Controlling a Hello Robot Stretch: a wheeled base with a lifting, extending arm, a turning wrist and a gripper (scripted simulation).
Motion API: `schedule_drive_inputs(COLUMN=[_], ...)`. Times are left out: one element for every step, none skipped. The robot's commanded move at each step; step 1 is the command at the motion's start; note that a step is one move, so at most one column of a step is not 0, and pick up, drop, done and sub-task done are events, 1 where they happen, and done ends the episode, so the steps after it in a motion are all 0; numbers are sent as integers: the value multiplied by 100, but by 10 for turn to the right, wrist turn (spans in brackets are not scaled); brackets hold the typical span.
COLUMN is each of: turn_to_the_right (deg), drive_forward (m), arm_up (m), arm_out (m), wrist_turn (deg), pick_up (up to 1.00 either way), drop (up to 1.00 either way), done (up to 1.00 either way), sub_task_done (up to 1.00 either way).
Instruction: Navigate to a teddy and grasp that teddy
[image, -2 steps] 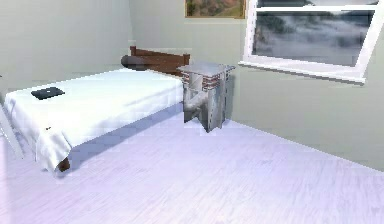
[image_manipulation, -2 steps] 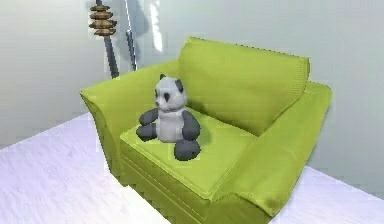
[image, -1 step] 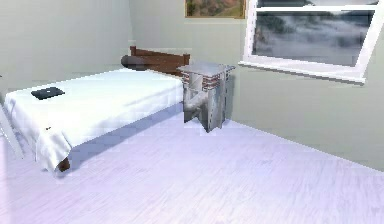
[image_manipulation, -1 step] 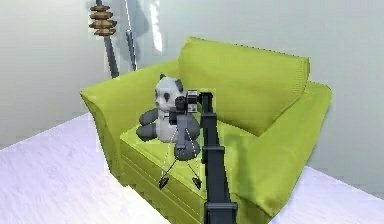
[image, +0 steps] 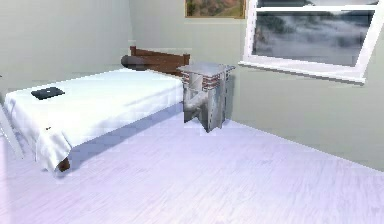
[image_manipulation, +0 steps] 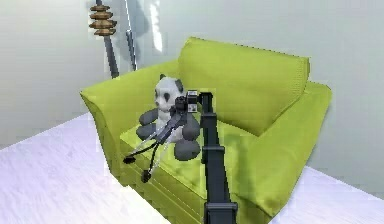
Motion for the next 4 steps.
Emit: schedule_drive_inputs(turn_to_the_right=[0, 0, 0, 0], drive_forward=[0, 0, 0, 0], arm_up=[0, 0, 0, -30], arm_out=[0, 0, 0, 0], wrist_turn=[450, 450, 390, 0], pick_up=[0, 0, 0, 0], drop=[0, 0, 0, 0], done=[0, 0, 0, 0], sub_task_done=[0, 0, 0, 0])
